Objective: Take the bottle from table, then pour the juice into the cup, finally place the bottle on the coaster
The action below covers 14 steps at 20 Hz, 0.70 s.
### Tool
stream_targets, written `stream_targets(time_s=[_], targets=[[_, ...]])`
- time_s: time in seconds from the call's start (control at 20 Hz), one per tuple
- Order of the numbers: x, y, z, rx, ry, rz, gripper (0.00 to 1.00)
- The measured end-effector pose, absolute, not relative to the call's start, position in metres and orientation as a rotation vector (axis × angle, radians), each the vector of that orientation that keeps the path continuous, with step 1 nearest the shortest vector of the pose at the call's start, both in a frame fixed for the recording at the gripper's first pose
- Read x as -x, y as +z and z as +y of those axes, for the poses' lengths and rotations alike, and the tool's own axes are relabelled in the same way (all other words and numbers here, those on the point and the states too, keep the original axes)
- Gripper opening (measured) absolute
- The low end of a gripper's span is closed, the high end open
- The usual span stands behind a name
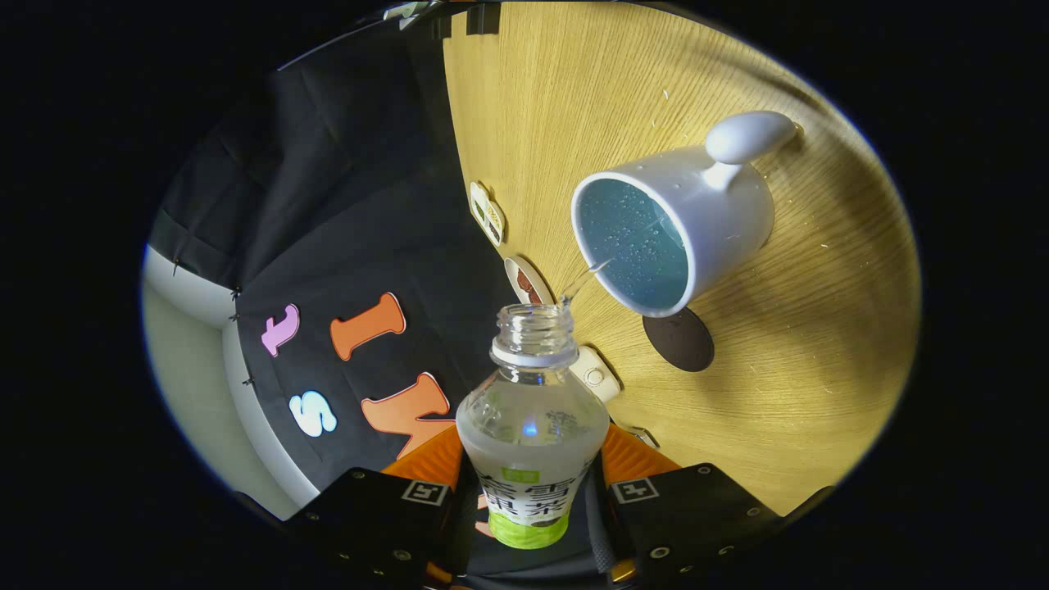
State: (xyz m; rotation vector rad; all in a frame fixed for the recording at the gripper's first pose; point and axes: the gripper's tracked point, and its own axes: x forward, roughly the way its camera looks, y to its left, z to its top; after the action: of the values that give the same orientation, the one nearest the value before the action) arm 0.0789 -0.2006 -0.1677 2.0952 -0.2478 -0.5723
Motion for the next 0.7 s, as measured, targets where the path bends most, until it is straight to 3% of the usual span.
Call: stream_targets(time_s=[0.7], targets=[[-0.0804,-0.1637,-0.2000,-2.153,-0.567,-0.246,0.58]])
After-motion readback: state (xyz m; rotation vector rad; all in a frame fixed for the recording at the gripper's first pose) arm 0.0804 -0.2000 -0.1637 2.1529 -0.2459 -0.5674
